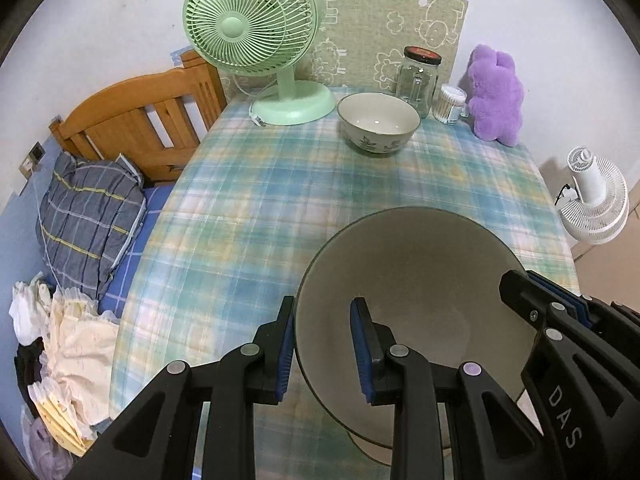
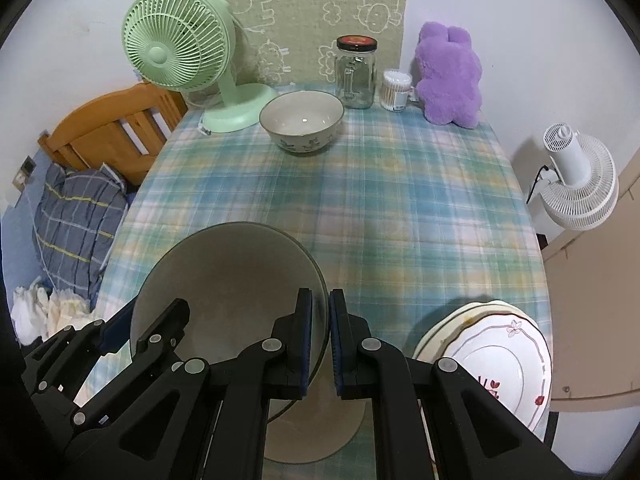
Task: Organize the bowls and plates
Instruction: 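Carry the held green-rimmed bowl with both tools toward the plate stack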
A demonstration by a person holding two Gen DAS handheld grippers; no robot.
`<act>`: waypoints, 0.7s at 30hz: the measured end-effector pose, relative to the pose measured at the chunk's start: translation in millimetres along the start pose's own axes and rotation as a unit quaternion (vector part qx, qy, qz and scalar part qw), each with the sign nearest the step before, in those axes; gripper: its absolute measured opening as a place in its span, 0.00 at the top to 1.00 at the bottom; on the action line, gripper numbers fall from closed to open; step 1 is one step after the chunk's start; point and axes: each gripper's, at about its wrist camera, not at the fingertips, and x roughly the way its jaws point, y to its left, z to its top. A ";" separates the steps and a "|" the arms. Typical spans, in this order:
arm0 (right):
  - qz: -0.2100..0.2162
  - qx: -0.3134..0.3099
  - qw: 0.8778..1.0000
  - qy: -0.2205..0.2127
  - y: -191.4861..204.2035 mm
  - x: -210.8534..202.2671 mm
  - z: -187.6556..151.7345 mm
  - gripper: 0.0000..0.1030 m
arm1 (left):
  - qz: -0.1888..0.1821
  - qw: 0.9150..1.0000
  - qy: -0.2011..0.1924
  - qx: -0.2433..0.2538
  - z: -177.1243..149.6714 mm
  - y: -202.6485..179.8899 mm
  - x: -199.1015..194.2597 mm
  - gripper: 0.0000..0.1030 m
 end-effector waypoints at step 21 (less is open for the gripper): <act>-0.001 -0.023 0.998 0.054 -20.2 22.5 -37.6 0.89 | 0.001 0.999 0.052 -0.012 -43.9 -16.1 23.6 0.76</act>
